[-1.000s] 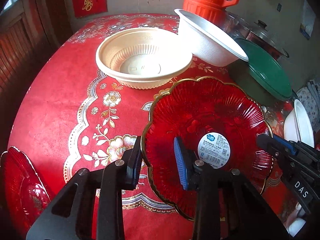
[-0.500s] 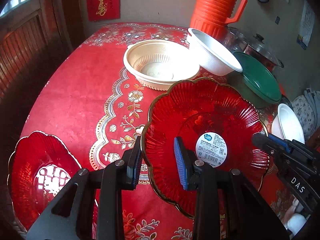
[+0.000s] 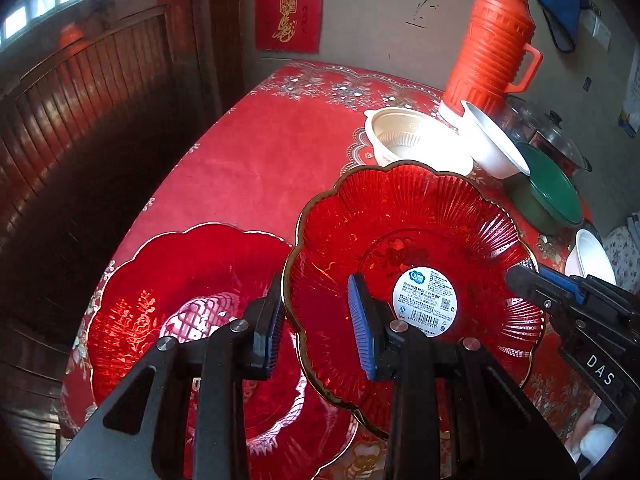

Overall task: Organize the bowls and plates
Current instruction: 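Carry the smaller red plate onto the large red plate and open the left tool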

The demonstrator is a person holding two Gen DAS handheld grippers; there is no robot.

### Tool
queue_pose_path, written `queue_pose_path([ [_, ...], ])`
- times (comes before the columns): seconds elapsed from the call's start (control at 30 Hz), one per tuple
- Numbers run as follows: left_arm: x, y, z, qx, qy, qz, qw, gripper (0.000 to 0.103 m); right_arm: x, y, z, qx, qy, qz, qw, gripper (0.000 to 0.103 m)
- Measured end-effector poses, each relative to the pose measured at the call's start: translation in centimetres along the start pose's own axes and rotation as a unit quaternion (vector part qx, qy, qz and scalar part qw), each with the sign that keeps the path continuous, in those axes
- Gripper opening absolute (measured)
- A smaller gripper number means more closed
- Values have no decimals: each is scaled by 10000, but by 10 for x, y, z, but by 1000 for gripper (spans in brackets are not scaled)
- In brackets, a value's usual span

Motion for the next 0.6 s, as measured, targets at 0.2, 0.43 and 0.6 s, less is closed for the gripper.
queue_pose_path([
  [0.2, 48, -19, -17, -46, 231, -229, 9995, 31, 52, -4, 10, 106, 328, -355, 9988, 15],
  [0.43, 98, -51, -16, 133, 431, -491, 9978, 31, 102, -16, 30, 350, 470, -842, 9947, 15],
  [0.6, 120, -66, -10, 253, 611, -594, 9960, 31, 124, -28, 51, 589, 352, -1182, 9906, 16],
])
Point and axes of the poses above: each gripper's, at about its wrist camera, not at the fingertips, and z roughly the way its jaws point, x to its left, y to its top, the point moved 9 cm from there along z, roughly the way its jaws point
